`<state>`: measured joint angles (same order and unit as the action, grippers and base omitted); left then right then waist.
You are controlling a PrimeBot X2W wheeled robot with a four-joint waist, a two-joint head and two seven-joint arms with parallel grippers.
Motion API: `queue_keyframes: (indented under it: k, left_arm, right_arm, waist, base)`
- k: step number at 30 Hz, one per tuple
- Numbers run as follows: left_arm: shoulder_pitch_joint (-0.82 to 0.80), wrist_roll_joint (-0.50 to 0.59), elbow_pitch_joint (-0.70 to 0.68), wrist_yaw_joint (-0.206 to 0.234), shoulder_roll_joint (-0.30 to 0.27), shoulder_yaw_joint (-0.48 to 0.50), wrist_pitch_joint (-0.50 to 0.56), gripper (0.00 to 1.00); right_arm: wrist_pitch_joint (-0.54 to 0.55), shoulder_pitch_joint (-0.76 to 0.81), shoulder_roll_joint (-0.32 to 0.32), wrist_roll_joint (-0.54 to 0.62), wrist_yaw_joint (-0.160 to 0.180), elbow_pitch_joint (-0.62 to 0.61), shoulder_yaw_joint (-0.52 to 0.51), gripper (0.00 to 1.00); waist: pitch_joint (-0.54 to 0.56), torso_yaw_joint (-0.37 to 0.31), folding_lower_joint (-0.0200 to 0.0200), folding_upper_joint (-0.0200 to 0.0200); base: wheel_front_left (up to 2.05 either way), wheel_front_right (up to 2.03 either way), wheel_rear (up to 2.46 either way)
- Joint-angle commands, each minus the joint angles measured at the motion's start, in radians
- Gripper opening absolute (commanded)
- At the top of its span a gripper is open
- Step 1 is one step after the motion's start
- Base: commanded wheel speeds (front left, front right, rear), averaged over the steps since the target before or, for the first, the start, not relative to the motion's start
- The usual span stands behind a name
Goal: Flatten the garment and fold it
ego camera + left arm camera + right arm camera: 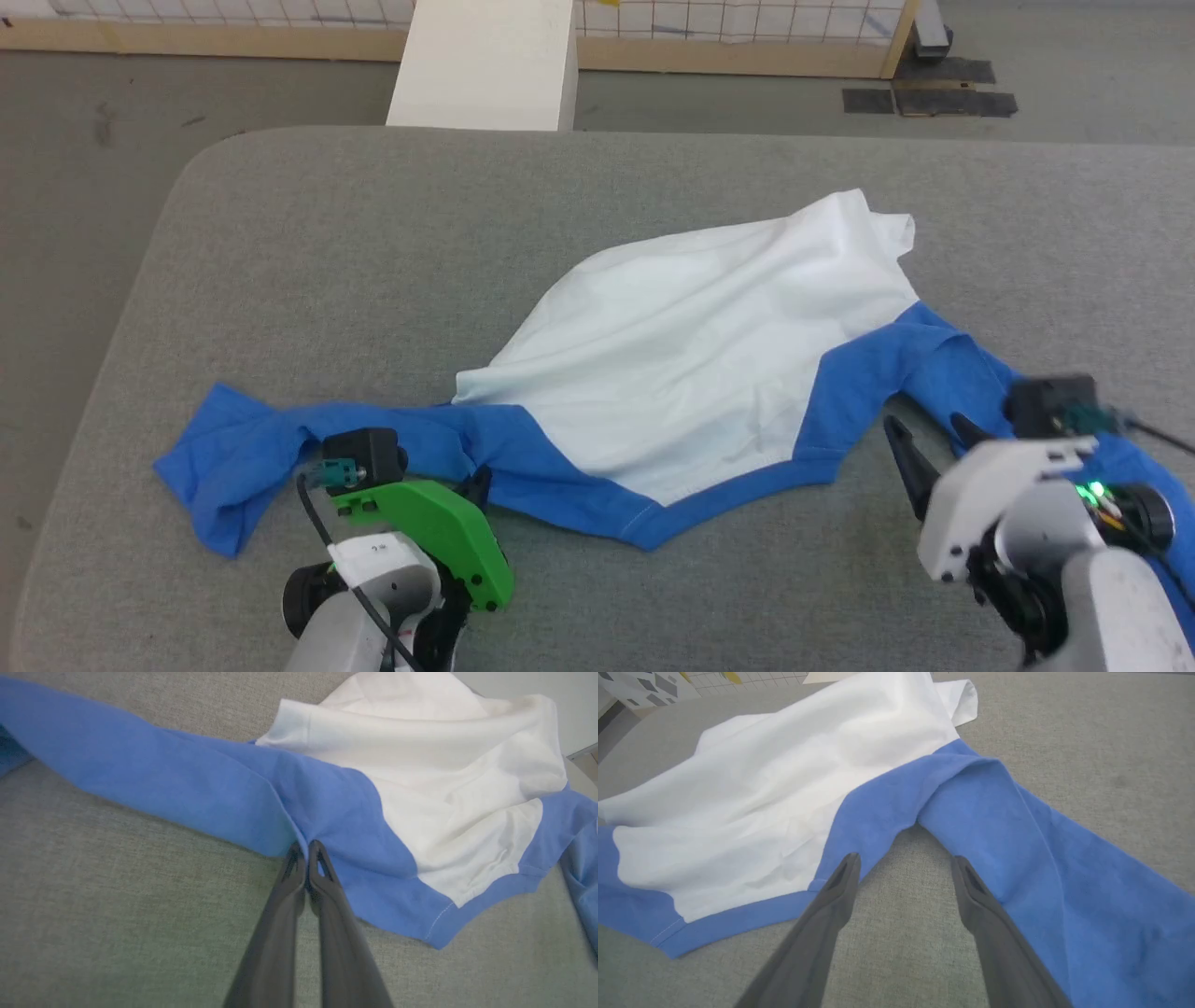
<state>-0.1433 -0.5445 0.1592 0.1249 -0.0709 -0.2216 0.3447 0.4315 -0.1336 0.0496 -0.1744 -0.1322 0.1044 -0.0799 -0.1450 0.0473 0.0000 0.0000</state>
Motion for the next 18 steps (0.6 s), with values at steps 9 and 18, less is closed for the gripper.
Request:
queue_keyframes:
  k: [9, 18]
  left_arm:
    - [0.005, -0.006, -0.022, -0.008, -0.001, -0.017, -0.006, 0.00]
    - [-0.014, -0.012, -0.018, -0.015, 0.000, -0.027, -0.011, 0.00]
  right_arm:
    - [0.187, -0.202, 0.001, 0.099, 0.002, 0.148, -0.006, 1.00]
    - [0.160, -0.285, 0.001, 0.143, 0.002, 0.248, -0.025, 1.00]
  waist:
    - [-0.048, 0.046, 0.0000, 0.0000]
    - [-0.082, 0.066, 0.0000, 0.0000]
  base:
    - [0.00, 0.00, 0.00]
    - [0.00, 0.00, 0.00]
